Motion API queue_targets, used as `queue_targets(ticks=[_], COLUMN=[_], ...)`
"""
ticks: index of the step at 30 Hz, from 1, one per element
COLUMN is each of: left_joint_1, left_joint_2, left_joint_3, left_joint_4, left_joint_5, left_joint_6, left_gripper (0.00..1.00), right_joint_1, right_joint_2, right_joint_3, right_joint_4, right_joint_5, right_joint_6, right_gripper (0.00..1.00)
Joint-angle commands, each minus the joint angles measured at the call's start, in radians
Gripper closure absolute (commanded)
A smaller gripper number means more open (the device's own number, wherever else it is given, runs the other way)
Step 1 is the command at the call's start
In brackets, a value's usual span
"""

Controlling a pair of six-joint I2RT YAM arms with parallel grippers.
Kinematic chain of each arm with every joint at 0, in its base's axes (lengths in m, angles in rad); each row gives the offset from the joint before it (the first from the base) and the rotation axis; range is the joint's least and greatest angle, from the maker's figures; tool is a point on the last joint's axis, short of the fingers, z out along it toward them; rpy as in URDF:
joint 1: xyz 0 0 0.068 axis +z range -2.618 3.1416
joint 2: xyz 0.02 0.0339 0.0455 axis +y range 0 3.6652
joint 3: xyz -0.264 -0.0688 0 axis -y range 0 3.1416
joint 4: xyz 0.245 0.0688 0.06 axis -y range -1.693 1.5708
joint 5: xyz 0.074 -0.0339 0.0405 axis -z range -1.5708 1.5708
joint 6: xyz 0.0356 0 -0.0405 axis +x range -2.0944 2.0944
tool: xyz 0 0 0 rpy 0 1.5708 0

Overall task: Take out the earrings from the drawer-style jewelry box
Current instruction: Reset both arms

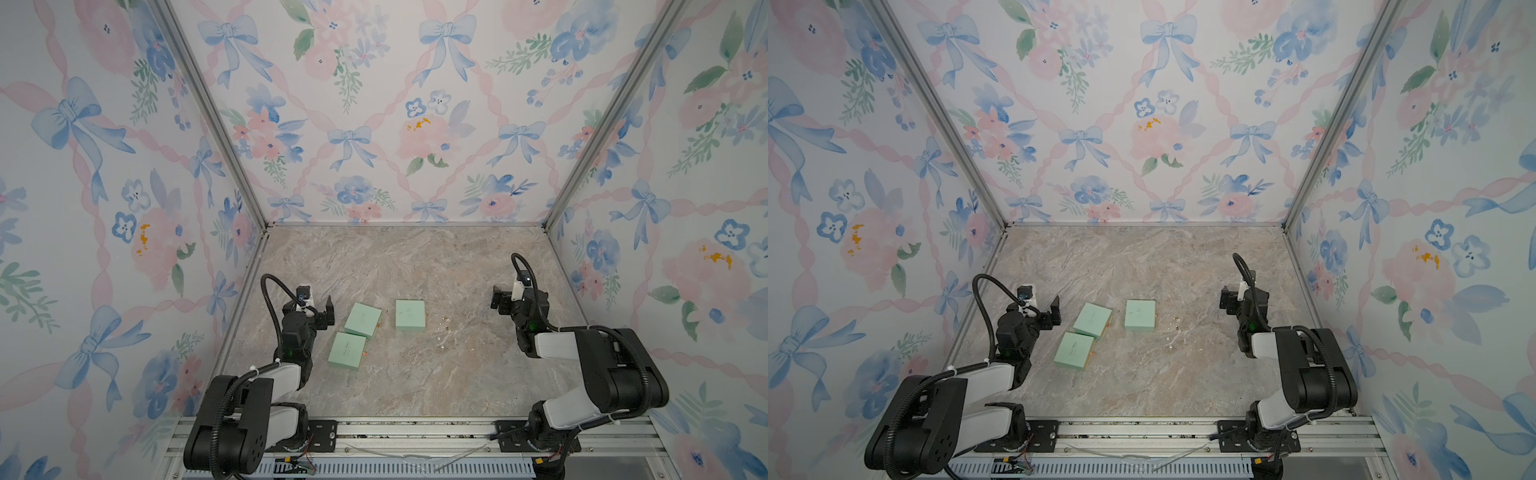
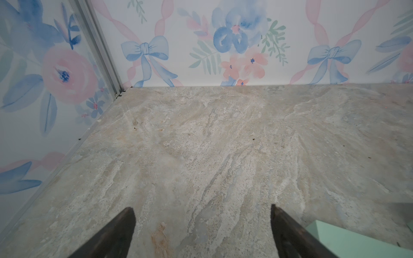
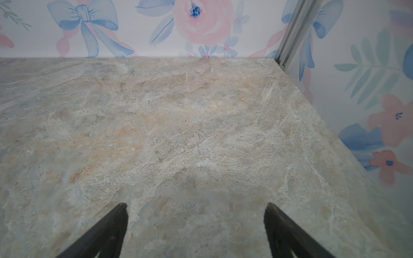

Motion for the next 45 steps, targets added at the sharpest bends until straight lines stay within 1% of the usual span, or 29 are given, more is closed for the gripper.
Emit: queue_targets(ticks=[1,6,13,21,28,33,35,38,40,45], left_joint_1=[0.006,0.006,0.006,0.006,0.006,0.012,0.022,0.028,0.029,0.032], left_joint_2=[-0.015,-0.031,-0.103,-0.109,-0.072,-0.11,-0.098,-0.054,-0.021,0.092], left_joint_3=[-0.015,-0.039,-0.098,-0.104,-0.092,-0.104,-0.1,-0.091,-0.076,-0.059], left_joint_4=[0.061,0.087,0.112,0.115,0.14,0.116,0.124,0.171,0.184,0.299], left_joint_5=[0.025,-0.007,-0.054,-0.042,-0.004,-0.065,-0.06,-0.012,-0.016,0.013], left_joint_6=[-0.009,-0.017,-0.048,-0.044,-0.046,-0.018,-0.016,0.001,0.014,0.028], left_gripper=[0.04,0.04,0.03,0.03,0.03,0.02,0.02,0.02,0.02,0.02], right_joint_1=[0.008,0.008,0.007,0.007,0.008,0.007,0.008,0.007,0.007,0.006], right_joint_2=[-0.002,-0.002,-0.002,-0.002,-0.002,-0.002,-0.002,-0.002,-0.002,-0.002], right_joint_3=[-0.002,-0.002,-0.002,-0.002,-0.002,-0.003,-0.002,-0.002,-0.002,-0.002], right_joint_4=[0.032,0.031,0.032,0.031,0.031,0.031,0.032,0.031,0.031,0.032], right_joint_5=[0.01,0.01,0.01,0.01,0.01,0.01,0.009,0.01,0.01,0.01], right_joint_6=[-0.012,-0.012,-0.012,-0.012,-0.012,-0.011,-0.011,-0.012,-0.012,-0.012], right_gripper=[0.04,0.04,0.04,0.04,0.04,0.04,0.04,0.04,0.04,0.04])
